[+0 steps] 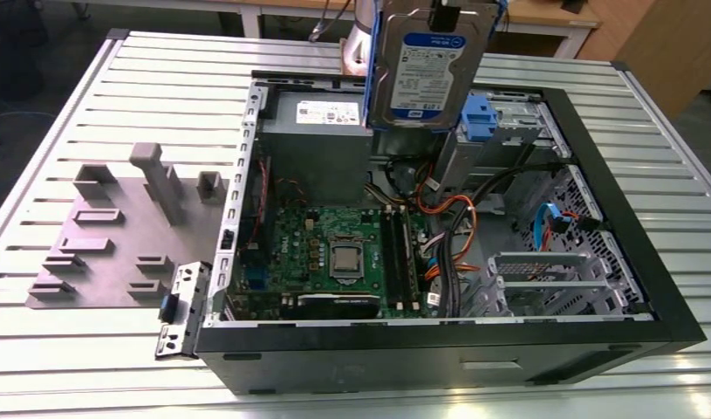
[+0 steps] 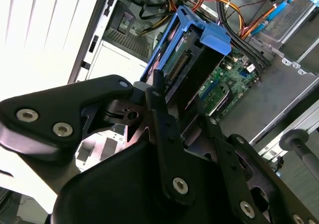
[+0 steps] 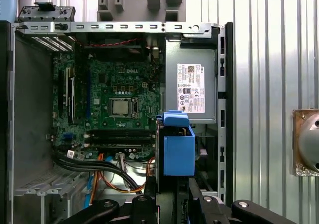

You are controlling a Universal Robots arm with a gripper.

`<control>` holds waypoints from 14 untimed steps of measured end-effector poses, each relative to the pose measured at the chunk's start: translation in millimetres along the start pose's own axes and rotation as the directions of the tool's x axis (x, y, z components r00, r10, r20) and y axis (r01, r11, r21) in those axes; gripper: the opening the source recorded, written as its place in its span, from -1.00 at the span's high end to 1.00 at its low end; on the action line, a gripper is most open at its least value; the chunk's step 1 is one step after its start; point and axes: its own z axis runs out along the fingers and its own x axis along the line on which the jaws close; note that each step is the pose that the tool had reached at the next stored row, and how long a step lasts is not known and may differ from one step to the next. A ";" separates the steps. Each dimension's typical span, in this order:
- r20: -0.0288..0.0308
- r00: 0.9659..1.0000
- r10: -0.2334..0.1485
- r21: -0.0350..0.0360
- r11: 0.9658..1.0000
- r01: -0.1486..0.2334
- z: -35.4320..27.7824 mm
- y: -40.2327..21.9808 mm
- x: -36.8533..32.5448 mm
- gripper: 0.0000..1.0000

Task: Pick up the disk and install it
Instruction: 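Pick up the disk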

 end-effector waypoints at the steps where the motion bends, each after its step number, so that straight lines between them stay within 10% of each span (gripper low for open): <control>1: 0.000 1.000 0.000 0.000 1.000 0.000 0.0 0.0 1.2 0.31; 14: 0.000 1.000 0.000 0.000 1.000 0.000 -0.4 -0.6 32.5 0.31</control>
